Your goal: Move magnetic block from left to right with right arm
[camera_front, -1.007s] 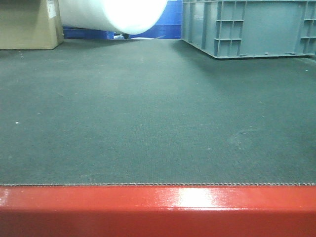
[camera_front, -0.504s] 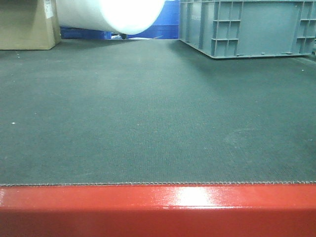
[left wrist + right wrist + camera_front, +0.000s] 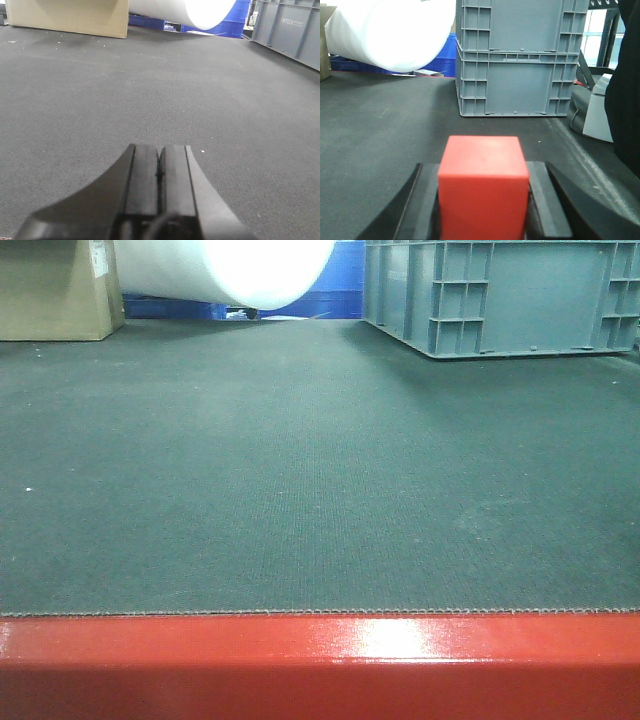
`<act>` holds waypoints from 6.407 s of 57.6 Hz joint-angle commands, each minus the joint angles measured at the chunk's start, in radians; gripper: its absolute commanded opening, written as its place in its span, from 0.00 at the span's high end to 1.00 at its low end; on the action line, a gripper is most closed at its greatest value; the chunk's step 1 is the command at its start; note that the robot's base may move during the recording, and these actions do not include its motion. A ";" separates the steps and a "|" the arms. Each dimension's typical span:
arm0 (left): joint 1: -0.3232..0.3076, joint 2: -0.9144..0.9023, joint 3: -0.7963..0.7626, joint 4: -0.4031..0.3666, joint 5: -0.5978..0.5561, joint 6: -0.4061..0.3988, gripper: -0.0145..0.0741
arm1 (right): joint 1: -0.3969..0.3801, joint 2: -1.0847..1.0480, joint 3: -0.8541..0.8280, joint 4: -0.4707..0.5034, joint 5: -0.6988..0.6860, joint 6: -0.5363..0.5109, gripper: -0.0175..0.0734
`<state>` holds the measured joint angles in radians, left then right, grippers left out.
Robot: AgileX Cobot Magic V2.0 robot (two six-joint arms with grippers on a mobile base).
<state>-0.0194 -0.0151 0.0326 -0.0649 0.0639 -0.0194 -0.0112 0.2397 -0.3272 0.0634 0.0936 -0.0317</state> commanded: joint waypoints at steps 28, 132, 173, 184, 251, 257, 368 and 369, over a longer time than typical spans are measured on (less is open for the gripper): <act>-0.002 -0.008 0.008 -0.003 -0.084 -0.002 0.97 | -0.004 0.308 -0.210 0.002 0.265 -0.008 0.54; -0.002 -0.008 0.008 -0.003 -0.084 -0.002 0.97 | 0.693 1.764 -1.446 -0.038 1.126 0.708 0.54; -0.002 -0.008 0.008 -0.003 -0.084 -0.002 0.97 | 0.698 1.769 -1.446 -0.038 1.094 0.746 0.12; -0.002 -0.008 0.008 -0.003 -0.084 -0.002 0.97 | 0.703 1.728 -1.446 -0.049 1.094 0.746 0.12; -0.002 -0.008 0.008 -0.003 -0.084 -0.002 0.97 | 0.263 0.850 -0.611 -0.114 0.605 0.263 0.75; -0.002 -0.008 0.008 -0.003 -0.084 -0.002 0.97 | 0.181 0.730 -0.520 -0.108 0.516 0.080 0.75; -0.002 -0.008 0.008 -0.003 -0.084 -0.002 0.97 | 0.035 -0.271 0.315 -0.051 -0.171 0.068 0.75; -0.002 -0.008 0.008 -0.003 -0.084 -0.002 0.97 | 0.035 -0.271 0.322 -0.051 -0.172 0.068 0.75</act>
<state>-0.0194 -0.0151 0.0326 -0.0649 0.0639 -0.0194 0.0272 -0.0095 0.0050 0.0220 0.0090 0.0289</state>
